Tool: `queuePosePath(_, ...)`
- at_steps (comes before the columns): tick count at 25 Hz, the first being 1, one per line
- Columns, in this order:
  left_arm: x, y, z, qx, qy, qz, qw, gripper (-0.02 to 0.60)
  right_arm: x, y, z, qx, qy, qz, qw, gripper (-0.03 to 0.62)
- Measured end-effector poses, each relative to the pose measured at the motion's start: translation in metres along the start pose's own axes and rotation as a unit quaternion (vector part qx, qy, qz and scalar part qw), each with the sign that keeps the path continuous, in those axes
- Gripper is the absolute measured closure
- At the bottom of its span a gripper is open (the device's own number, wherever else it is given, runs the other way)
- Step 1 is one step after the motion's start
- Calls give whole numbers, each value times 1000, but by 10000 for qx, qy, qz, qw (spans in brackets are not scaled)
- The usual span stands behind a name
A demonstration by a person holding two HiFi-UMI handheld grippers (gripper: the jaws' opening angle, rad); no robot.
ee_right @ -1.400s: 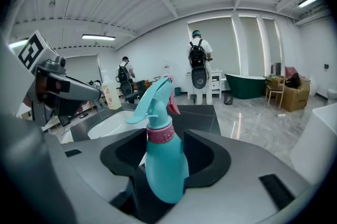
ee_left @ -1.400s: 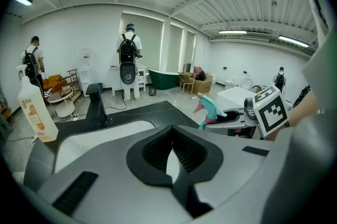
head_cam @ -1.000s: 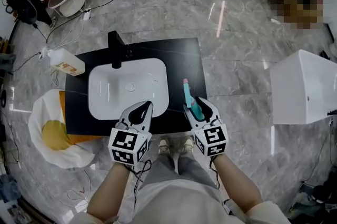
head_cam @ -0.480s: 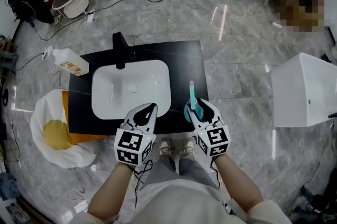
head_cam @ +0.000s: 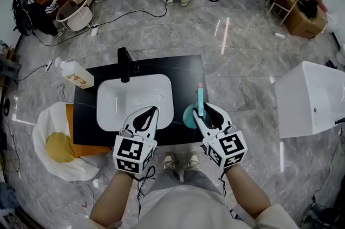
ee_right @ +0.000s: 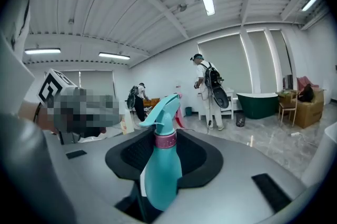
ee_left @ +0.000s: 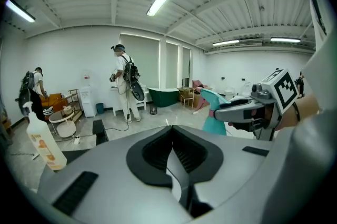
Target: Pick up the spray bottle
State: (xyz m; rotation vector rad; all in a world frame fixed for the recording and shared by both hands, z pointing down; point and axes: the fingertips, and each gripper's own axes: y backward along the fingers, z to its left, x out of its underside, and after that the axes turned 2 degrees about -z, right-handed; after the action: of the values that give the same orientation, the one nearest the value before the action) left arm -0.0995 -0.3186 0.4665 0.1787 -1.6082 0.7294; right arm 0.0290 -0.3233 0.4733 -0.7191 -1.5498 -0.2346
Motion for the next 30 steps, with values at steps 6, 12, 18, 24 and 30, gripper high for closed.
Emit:
queuePosePath(6,-52,18,0,-69,-421,-451,9981,561,-65,27,17,-227,474,-215,9984,436)
queuePosePath(12,-94,39,-4,-148,-763,-867,9932,561,-122,59,36,-453,791,-653,9937,436)
queuePosePath(18,-129,65,-15,-129,-1012,-1261,9868,561,-160,91,45,-467,800,-1110,9895,435)
queuePosePath(24,-144,83,-22,-231,-965,-1507,9836,561,-172,111,46,-414,734,-1327,9876,434)
queuePosePath(30,-146,96,-36,-164,-916,-1589,9829,561,-161,119,58,-549,814,-1221,9876,434)
